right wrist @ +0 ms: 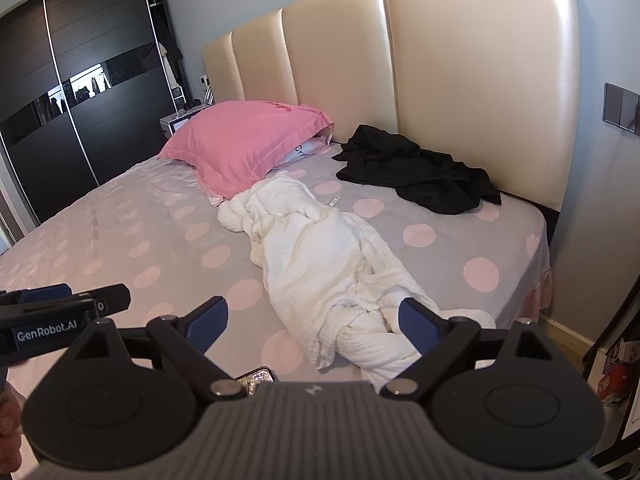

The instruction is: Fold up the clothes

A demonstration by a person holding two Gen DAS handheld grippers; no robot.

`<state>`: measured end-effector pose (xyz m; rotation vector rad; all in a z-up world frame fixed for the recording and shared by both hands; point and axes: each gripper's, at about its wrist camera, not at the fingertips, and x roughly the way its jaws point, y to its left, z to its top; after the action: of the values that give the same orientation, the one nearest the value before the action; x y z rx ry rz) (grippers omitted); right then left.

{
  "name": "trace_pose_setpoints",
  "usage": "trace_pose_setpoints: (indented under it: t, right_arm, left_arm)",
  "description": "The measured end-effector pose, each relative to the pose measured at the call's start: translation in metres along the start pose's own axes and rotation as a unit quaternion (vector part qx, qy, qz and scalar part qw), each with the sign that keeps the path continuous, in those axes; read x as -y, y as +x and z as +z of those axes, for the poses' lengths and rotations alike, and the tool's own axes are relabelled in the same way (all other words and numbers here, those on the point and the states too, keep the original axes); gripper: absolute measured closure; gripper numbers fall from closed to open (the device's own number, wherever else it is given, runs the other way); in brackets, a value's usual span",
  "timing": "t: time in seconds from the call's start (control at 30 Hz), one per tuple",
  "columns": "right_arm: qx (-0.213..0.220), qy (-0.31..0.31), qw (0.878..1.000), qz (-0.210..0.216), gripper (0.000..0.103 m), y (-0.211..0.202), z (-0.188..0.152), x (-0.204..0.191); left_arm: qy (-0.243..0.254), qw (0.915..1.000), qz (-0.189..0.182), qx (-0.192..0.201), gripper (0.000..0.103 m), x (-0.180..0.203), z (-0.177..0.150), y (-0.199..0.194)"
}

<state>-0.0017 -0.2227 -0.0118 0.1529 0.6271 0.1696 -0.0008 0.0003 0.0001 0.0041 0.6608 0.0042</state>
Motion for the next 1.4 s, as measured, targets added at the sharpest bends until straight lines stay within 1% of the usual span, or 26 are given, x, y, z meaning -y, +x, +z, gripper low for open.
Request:
trace_pose_setpoints:
  t: [0.23, 0.33, 0.43, 0.57, 1.4]
  right_arm:
    - [0.002, 0.004, 1.000, 0.007, 0.010, 0.000, -0.002, 0.001]
    - [0.001, 0.003, 1.000, 0.007, 0.010, -0.002, 0.002, 0.001]
    - [-0.002, 0.005, 1.000, 0.008, 0.010, -0.001, 0.011, 0.006]
    - [0.003, -0.001, 1.000, 0.007, 0.010, -0.005, 0.002, -0.005]
    - [0.003, -0.009, 1.000, 0.003, 0.010, -0.002, -0.002, -0.007]
  left_arm:
    - [0.001, 1.0000, -0.001, 0.008, 0.029, -0.003, -0.004, -0.006]
    - [0.005, 1.0000, 0.002, -0.003, 0.029, 0.001, 0.000, 0.000]
    - [0.000, 1.0000, -0.001, -0.003, 0.029, -0.002, -0.003, 0.001]
    - [-0.004, 0.9999, -0.005, -0.008, 0.029, -0.001, -0.004, 0.003]
    - [-0.018, 0.9996, -0.009, -0.021, 0.029, -0.001, -0.009, 0.004]
